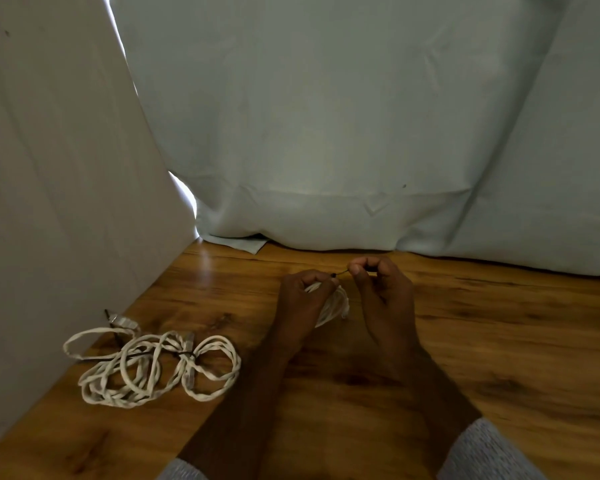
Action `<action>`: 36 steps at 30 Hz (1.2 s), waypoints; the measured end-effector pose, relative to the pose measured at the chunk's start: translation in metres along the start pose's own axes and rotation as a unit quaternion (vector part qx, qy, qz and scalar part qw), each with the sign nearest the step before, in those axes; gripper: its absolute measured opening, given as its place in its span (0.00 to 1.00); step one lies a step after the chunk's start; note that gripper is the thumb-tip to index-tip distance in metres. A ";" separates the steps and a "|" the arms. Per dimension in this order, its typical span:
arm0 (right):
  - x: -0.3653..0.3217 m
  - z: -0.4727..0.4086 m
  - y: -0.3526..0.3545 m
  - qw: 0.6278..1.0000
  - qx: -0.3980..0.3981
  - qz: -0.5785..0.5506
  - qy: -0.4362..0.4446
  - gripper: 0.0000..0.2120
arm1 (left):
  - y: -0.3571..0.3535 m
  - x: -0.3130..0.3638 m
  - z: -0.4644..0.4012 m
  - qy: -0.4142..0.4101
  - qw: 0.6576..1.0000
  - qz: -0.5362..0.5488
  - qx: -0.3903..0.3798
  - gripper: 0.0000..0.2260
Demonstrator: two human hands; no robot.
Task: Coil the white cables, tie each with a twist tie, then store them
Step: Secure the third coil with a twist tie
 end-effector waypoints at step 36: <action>0.026 -0.003 -0.002 0.999 -0.019 0.036 -0.015 0.04 | -0.007 0.003 0.003 -0.019 0.999 0.018 -0.047 0.12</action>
Point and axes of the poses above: each hand's wrist, its own z-axis away from the middle knuckle, its own y-axis out of the back of the hand, x = y × z, the point moved 6 cm from there along -z, towards the middle knuckle, and after that the axes turned 15 degrees about x, right-handed, at the moved point
